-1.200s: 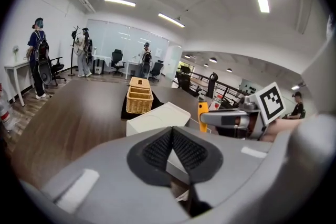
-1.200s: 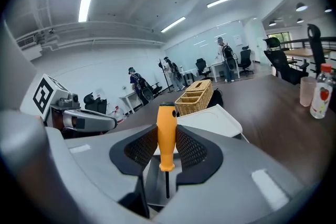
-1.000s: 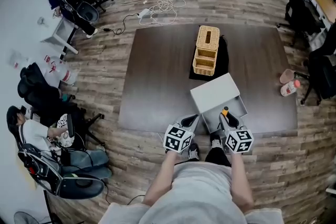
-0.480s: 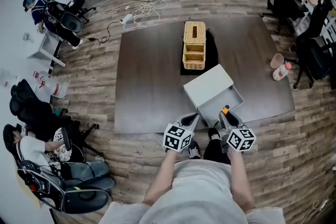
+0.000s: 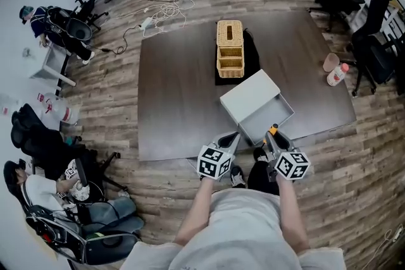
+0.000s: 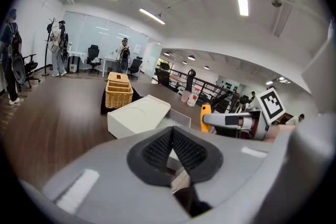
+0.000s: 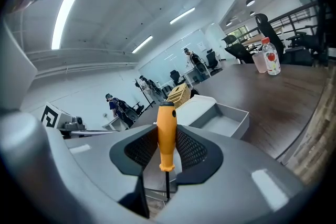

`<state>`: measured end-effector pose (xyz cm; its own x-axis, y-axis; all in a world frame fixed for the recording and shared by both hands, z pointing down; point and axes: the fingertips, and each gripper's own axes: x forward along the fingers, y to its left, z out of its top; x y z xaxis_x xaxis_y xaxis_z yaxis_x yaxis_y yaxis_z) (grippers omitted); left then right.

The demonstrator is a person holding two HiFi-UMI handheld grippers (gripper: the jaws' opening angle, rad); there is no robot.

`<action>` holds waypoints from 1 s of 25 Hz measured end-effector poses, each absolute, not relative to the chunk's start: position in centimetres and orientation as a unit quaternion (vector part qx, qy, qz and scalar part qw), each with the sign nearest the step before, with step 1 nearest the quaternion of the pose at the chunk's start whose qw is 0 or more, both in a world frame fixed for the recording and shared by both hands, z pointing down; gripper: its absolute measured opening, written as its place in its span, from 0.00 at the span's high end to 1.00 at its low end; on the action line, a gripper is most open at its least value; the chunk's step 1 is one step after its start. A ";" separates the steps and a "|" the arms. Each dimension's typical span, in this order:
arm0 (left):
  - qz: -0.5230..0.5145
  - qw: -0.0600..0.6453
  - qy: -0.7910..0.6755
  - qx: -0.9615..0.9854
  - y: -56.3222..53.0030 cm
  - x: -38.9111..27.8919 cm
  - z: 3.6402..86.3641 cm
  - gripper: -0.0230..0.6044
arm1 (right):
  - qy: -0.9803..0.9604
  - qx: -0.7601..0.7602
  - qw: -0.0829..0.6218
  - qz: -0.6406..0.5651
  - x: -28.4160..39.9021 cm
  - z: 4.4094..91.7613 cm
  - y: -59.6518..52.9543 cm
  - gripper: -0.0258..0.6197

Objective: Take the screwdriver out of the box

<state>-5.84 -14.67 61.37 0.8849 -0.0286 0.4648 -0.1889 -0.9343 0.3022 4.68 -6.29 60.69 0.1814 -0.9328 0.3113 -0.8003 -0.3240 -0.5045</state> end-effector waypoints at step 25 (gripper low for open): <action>0.234 0.159 -0.043 0.958 -13.7 -5.4 61.2 0.88 | 0.577 -0.765 0.075 -0.276 3.7 60.6 -6.2 0.79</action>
<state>-5.41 -13.66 61.21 0.8870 -0.0084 0.4617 -0.1568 -0.9459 0.2841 3.70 -6.20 60.58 0.1809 -0.9244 0.3359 -0.8421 -0.3220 -0.4327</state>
